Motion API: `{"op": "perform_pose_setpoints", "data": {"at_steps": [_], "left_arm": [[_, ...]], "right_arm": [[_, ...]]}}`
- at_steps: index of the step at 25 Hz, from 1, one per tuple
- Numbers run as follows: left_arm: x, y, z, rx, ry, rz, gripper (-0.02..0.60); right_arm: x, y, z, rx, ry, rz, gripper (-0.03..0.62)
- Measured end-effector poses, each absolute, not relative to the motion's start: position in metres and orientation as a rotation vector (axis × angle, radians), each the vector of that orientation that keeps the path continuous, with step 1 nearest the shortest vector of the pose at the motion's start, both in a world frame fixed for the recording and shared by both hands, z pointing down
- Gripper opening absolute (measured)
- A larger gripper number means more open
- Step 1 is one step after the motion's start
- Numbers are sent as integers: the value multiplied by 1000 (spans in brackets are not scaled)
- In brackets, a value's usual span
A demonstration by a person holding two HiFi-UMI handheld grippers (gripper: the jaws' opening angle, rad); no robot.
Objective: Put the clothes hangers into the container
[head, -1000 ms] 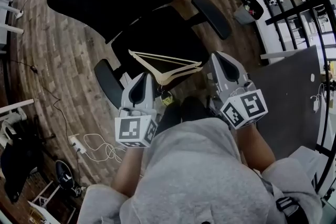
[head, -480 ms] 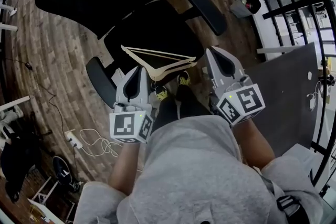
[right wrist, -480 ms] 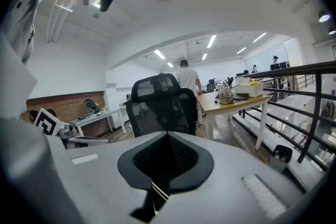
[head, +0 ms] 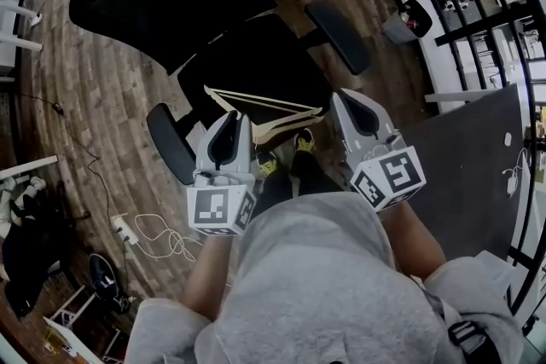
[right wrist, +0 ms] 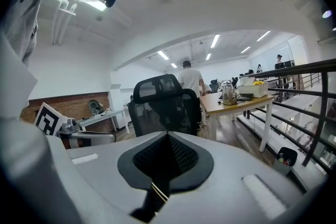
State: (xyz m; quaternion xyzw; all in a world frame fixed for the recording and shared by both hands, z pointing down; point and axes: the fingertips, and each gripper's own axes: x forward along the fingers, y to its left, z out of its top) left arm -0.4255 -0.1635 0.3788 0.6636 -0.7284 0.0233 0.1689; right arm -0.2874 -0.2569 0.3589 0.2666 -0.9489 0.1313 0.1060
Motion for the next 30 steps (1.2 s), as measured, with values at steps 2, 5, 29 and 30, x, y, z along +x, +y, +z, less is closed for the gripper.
{"op": "perform_pose_setpoints", "data": {"at_steps": [2, 5, 29, 30], "left_arm": [[-420, -166, 386, 1886, -2059, 106, 85], [-412, -170, 403, 1890, -2022, 176, 118], [-360, -204, 635, 2007, -1607, 856, 193], [-357, -205, 650, 2005, -1574, 887, 195]], "right_arm": [[-283, -259, 364, 778, -2790, 400, -2], [-279, -260, 376, 766, -2775, 433, -2], [-273, -271, 542, 625, -2612, 547, -2], [-272, -272, 550, 624, -2605, 546, -2]]}}
